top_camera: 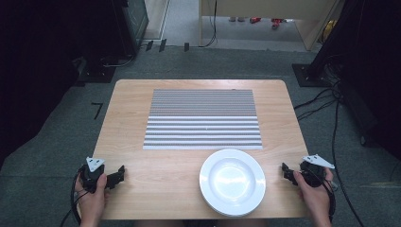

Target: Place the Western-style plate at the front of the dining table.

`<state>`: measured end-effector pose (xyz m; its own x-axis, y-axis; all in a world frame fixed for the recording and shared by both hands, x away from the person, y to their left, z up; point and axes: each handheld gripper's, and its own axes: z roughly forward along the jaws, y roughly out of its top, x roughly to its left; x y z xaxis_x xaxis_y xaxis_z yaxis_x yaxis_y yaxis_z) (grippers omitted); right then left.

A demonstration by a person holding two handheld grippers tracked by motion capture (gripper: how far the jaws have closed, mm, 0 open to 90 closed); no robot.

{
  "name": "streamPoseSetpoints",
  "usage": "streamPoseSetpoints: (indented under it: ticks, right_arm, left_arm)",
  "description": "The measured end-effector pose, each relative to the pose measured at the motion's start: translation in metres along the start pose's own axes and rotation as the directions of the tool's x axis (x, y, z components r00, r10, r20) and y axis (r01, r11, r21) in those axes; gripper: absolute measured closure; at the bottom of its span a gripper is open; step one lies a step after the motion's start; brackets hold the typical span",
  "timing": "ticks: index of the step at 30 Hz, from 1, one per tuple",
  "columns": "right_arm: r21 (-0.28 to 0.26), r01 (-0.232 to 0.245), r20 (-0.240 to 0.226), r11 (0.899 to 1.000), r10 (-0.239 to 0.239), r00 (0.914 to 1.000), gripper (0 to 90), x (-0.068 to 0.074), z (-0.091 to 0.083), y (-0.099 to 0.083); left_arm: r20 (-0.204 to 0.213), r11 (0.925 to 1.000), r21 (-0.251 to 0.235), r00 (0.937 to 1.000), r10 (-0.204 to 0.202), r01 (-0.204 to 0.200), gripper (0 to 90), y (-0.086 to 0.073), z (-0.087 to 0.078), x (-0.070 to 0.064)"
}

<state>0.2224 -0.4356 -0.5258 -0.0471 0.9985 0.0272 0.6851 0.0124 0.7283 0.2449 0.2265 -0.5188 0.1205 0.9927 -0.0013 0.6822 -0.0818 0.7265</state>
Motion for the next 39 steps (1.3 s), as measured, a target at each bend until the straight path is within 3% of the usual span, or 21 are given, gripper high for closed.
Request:
streamPoseSetpoints:
  ticks: [18, 23, 33, 39]
  right_arm:
    - [0.007, -0.008, 0.01, 1.0, 0.008, 0.9999, 6.8, 0.001, 0.002, 0.002]
    - [0.018, -0.032, 0.012, 0.999, 0.032, 0.9994, 7.1, 0.002, 0.0, 0.003]
    - [-0.023, -0.054, -0.013, 0.998, 0.054, 0.9985, 7.2, 0.008, -0.008, 0.007]
    - [-0.046, -0.049, -0.031, 0.998, 0.048, 0.9984, 7.4, 0.014, -0.014, 0.009]
  left_arm:
    - [-0.003, 1.0, 0.0, 1.0, -0.002, 0.002, 8.4, 0.001, 0.001, -0.002]
    - [-0.003, 1.0, 0.0, 1.0, -0.002, 0.002, 8.4, 0.001, 0.001, -0.002]
    - [-0.024, 1.0, -0.003, 0.9997, 0.002, -0.002, 8.4, 0.0, -0.001, -0.004]
    - [0.017, 0.9997, -0.026, 0.9999, -0.003, 0.003, 8.4, 0.003, -0.005, -0.017]
